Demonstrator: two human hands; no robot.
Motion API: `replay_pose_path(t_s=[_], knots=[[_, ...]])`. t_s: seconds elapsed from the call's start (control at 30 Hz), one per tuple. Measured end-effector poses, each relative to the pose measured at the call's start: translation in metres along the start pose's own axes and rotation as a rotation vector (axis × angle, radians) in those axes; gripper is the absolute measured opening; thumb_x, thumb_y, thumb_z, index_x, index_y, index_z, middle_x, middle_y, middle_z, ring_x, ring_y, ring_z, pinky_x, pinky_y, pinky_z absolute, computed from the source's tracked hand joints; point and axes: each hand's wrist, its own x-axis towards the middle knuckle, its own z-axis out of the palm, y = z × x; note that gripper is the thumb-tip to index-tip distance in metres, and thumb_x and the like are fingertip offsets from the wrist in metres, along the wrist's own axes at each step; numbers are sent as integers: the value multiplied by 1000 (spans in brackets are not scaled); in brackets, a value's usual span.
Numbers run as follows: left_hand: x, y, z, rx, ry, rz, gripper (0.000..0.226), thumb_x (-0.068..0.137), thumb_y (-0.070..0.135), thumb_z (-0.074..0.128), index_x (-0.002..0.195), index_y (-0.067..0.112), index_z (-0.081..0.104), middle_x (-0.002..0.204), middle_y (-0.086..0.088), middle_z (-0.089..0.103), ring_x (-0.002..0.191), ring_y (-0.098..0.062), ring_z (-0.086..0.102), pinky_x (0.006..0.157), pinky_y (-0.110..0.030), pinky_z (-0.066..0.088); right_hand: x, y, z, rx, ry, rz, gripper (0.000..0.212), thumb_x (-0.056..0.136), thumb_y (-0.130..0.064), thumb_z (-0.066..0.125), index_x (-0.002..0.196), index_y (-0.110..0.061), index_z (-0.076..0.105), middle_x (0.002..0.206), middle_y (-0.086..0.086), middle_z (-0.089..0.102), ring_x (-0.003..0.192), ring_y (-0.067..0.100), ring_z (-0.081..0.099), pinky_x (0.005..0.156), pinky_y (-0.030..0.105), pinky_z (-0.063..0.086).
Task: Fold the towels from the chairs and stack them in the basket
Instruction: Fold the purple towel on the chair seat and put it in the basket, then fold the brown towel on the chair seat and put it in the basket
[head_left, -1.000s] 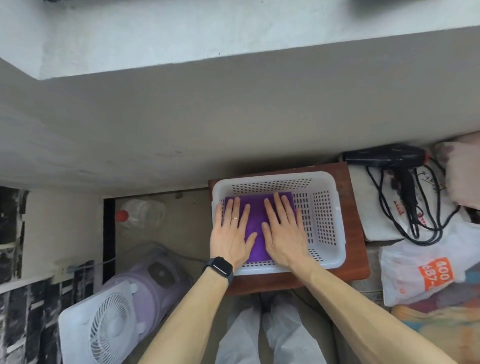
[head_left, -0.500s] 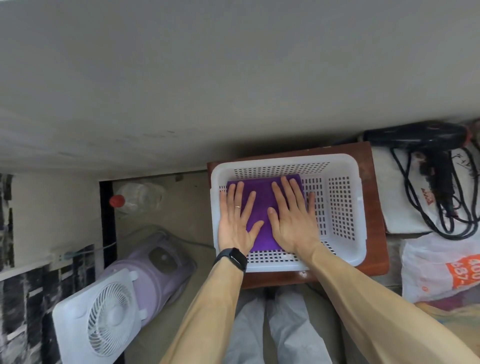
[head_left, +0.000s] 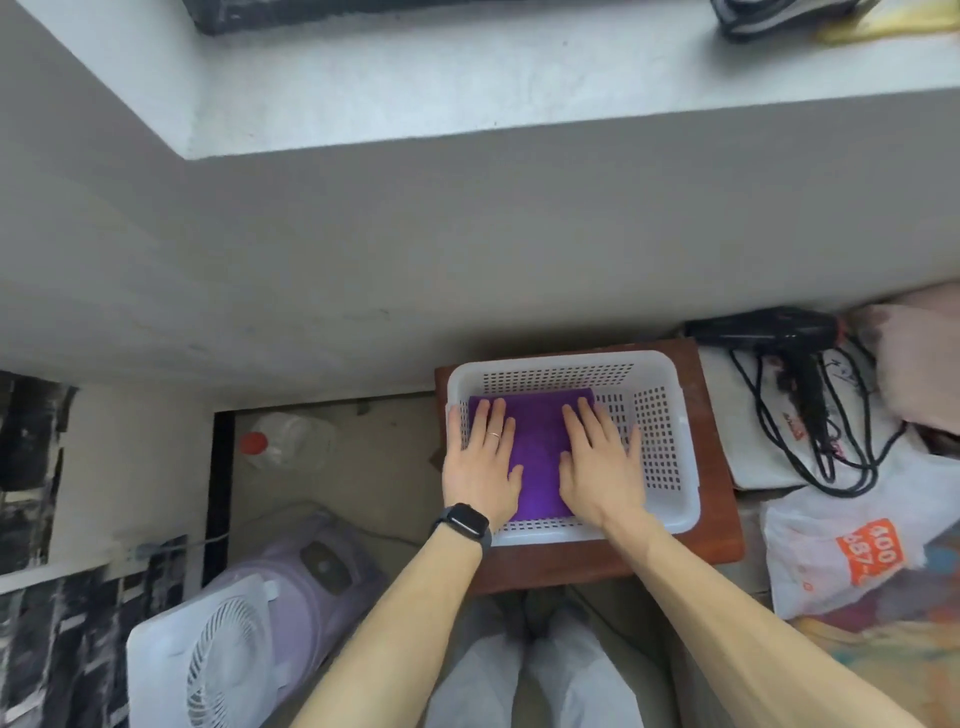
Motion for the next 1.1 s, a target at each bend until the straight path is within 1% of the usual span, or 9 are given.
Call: replay_pose_path(t_s=[0.17, 0.27, 0.37, 0.5, 0.6, 0.7, 0.8, 0.93, 1.1], knots=[[-63, -18, -35, -199, -76, -145, 65, 100, 41, 33, 159, 31, 8, 167, -9, 1, 153, -30, 1, 119, -61, -2, -52, 12, -44, 140, 80, 22, 55, 94, -30, 53, 148, -26, 45, 152, -4, 48, 146, 20, 35, 121, 53, 24], [-110, -23, -46, -428, -86, -227, 63, 99, 39, 35, 158, 35, 12, 167, -6, 11, 153, -26, 9, 121, -54, 10, -78, 8, -65, 197, 137, -58, 42, 94, -33, 58, 136, -29, 57, 141, -7, 59, 138, 18, 46, 117, 46, 34], [-162, -24, -45, -555, -9, -367, 63, 99, 41, 37, 157, 35, 14, 166, -3, 16, 152, -23, 14, 122, -50, 14, -100, -12, -84, 248, 146, -200, 36, 95, -34, 60, 131, -30, 62, 138, -9, 61, 138, 17, 46, 115, 41, 34], [-236, -26, -31, -737, 135, -593, 60, 98, 42, 40, 156, 35, 23, 164, 0, 23, 150, -21, 20, 121, -47, 20, -130, -60, -106, 213, 134, -514, 33, 96, -38, 60, 128, -33, 65, 139, -12, 60, 139, 17, 45, 117, 46, 35], [-303, -31, -19, -864, 318, -793, 52, 98, 39, 44, 149, 32, 38, 158, 1, 36, 145, -19, 30, 119, -42, 25, -161, -109, -121, 210, 179, -762, 31, 95, -40, 56, 121, -32, 70, 134, -10, 64, 133, 21, 51, 109, 51, 42], [-380, -39, -5, -929, 481, -1019, 47, 95, 38, 44, 139, 27, 54, 145, 2, 51, 136, -20, 44, 113, -35, 33, -203, -168, -125, 241, 183, -1024, 33, 91, -38, 55, 115, -27, 74, 128, -5, 69, 125, 25, 58, 104, 47, 47], [-467, -42, 14, -951, 640, -1246, 51, 84, 35, 44, 129, 20, 64, 130, -3, 64, 123, -26, 57, 105, -39, 43, -259, -231, -118, 221, 138, -1311, 35, 87, -35, 53, 113, -23, 74, 124, 0, 71, 116, 30, 63, 100, 43, 51], [-595, -19, 40, -866, 827, -1556, 45, 89, 37, 47, 130, 26, 62, 130, 3, 62, 117, -22, 59, 99, -37, 48, -359, -306, -93, 206, 5, -1613, 34, 89, -35, 53, 114, -23, 73, 125, -1, 70, 116, 29, 61, 100, 41, 51], [-740, 60, 86, -706, 891, -1937, 36, 89, 27, 61, 125, 27, 67, 117, 5, 67, 104, -18, 64, 88, -25, 46, -517, -358, -45, 218, -188, -1945, 36, 91, -38, 49, 112, -20, 73, 119, 0, 72, 113, 28, 63, 99, 40, 50]])
